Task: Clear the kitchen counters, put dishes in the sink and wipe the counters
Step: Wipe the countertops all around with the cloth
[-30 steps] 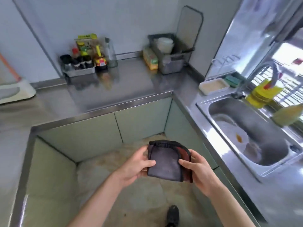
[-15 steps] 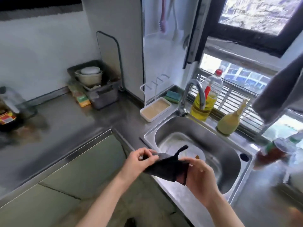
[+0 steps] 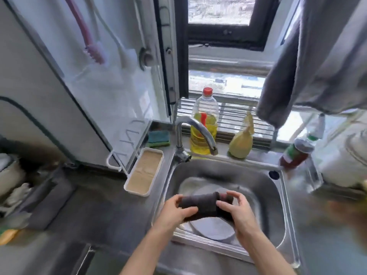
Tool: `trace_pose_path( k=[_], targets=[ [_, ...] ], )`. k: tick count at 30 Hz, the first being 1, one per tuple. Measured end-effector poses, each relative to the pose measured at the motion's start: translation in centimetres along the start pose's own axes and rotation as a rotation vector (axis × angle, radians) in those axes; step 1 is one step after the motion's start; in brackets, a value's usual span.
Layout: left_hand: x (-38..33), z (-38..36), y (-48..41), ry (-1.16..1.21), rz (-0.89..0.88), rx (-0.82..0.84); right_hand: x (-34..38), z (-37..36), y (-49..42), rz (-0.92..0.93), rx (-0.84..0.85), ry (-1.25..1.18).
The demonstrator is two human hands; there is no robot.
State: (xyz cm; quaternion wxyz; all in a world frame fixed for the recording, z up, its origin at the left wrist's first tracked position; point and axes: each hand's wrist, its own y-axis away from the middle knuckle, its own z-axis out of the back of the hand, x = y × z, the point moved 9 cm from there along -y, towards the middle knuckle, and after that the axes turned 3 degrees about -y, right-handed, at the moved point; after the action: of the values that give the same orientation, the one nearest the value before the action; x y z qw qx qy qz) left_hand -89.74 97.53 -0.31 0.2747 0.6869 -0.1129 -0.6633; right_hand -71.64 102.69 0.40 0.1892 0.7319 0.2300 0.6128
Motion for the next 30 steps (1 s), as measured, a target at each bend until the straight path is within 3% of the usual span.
trace_pose_path(
  k=[2, 5, 11, 16, 21, 27, 30],
  targets=[
    [0.7, 0.0, -1.4, -0.011, 0.067, 0.002, -0.1, -0.4, -1.1, 0.034, -0.077, -0.012],
    [1.3, 2.2, -2.6, 0.084, 0.104, -0.036, -0.9, -3.5, -3.8, 0.039, -0.05, -0.011],
    [3.5, 11.8, -4.4, 0.104, 0.06, -0.427, -4.7, -13.6, -9.5, -0.063, 0.061, 0.062],
    [5.6, 16.0, -6.2, 0.179, 0.131, -0.605, -4.7, -21.4, -12.3, 0.049, 0.122, 0.236],
    [3.3, 18.7, -6.6, -0.147, 0.053, -0.778, -4.5, -26.2, -14.5, 0.18, 0.217, 0.534],
    [3.9, 19.4, -7.8, -0.563, 0.189, -0.785, -5.6, -28.0, -15.8, 0.272, 0.296, 0.782],
    [3.7, 19.2, -8.2, -0.642, 0.28, -0.762, -5.7, -29.0, -15.8, 0.331, 0.347, 0.909]
  ],
)
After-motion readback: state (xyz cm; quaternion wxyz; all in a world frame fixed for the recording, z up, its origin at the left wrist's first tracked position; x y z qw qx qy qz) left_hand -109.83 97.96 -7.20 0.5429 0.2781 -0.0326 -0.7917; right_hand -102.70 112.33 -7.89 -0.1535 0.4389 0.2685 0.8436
